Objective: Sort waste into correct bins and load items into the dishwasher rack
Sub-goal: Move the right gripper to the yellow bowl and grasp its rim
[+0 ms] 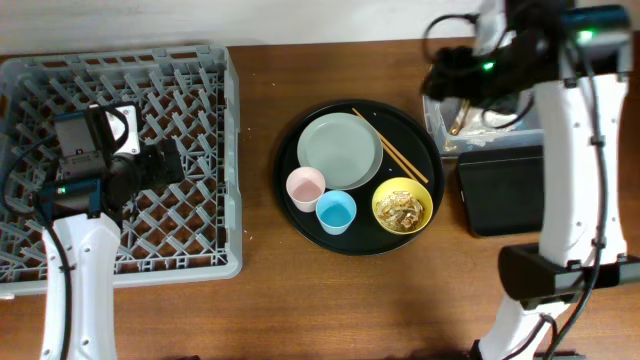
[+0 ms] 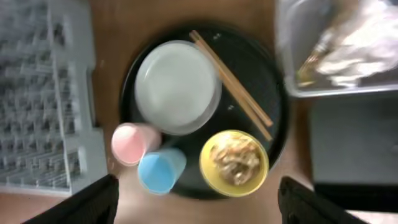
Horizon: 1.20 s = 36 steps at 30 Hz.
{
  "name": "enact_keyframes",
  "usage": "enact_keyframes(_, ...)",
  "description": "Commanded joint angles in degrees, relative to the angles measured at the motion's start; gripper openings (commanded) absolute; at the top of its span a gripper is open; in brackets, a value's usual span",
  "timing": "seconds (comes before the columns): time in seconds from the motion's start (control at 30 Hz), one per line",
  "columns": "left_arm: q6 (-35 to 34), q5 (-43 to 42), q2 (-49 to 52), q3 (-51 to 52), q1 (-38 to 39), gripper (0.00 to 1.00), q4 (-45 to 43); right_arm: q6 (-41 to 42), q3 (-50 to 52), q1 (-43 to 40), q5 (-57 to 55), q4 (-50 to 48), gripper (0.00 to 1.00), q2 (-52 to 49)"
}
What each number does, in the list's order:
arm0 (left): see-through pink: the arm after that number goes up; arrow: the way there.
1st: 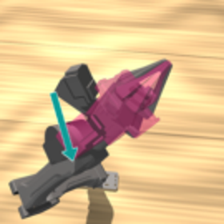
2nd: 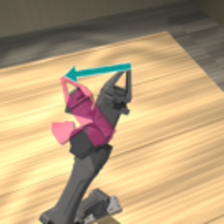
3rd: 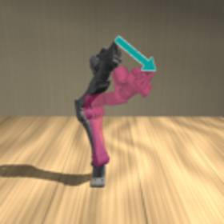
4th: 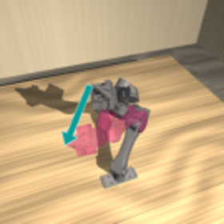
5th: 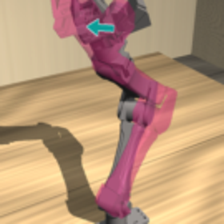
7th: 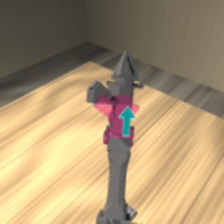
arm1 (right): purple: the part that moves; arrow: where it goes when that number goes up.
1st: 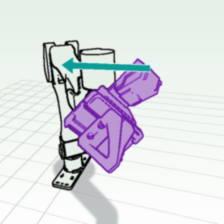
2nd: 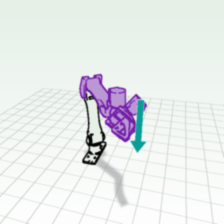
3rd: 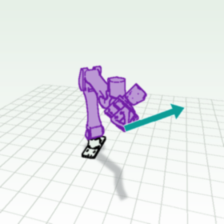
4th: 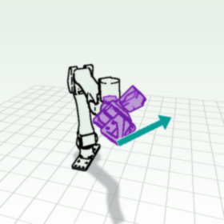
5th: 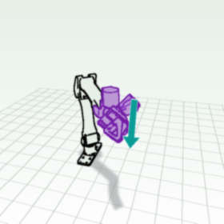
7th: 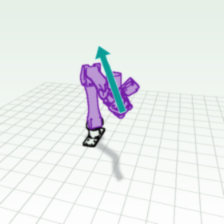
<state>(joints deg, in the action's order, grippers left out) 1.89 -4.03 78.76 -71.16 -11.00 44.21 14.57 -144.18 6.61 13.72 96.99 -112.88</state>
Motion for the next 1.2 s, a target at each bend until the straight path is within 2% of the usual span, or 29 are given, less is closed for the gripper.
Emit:
enact_keyframes(0.0,-0.6,-0.4,0.0,-0.9,-0.2,1.0,-0.5,-0.6,1.4,3.8,0.7,0.3,0.82,0.7)
enact_keyframes(0.17,-0.6,-1.1,0.0,-0.9,-0.2,1.0,-0.6,0.4,12.2,8.7,-2.6,0.3,0.78,0.7)
enact_keyframes(0.2,-0.6,-1.1,0.0,-0.9,-0.2,1.0,-0.6,1.2,15.7,9.5,-3.0,0.3,0.75,0.7)
enact_keyframes(0.23,-0.6,-1.1,0.0,-0.9,-0.2,1.0,-0.6,1.6,18.4,10.2,-3.5,-0.2,0.67,0.7)
enact_keyframes(0.27,-0.6,-1.1,0.0,-0.9,-0.2,1.0,-0.5,2.8,21.7,11.3,-4.3,-1.4,0.65,0.7)
enact_keyframes(0.43,-0.6,-1.1,0.0,-0.9,-0.2,1.0,0.0,11.0,32.7,17.2,-12.7,-10.2,0.64,0.7)
enact_keyframes(0.5,-0.6,-1.1,0.0,-0.9,-0.2,1.0,0.1,13.6,37.8,19.2,-16.1,-15.0,0.59,0.7)
enact_keyframes(0.8,-0.6,-1.1,0.0,-0.9,-0.2,1.0,0.1,14.0,55.6,20.1,-15.7,-30.3,0.51,0.7)
enact_keyframes(0.93,-0.6,-1.1,0.0,-0.9,-0.2,1.0,0.1,14.0,61.4,20.1,-15.7,-35.7,0.39,0.3)
enact_keyframes(1.1,-0.6,-1.1,0.0,-0.9,-0.2,1.0,0.1,14.1,65.0,20.1,-15.8,-37.9,0.26,-0.1)
enact_keyframes(1.17,-0.6,-1.1,0.0,-0.9,-0.2,1.0,0.1,14.1,65.0,20.1,-15.8,-38.0,0.11,-0.1)
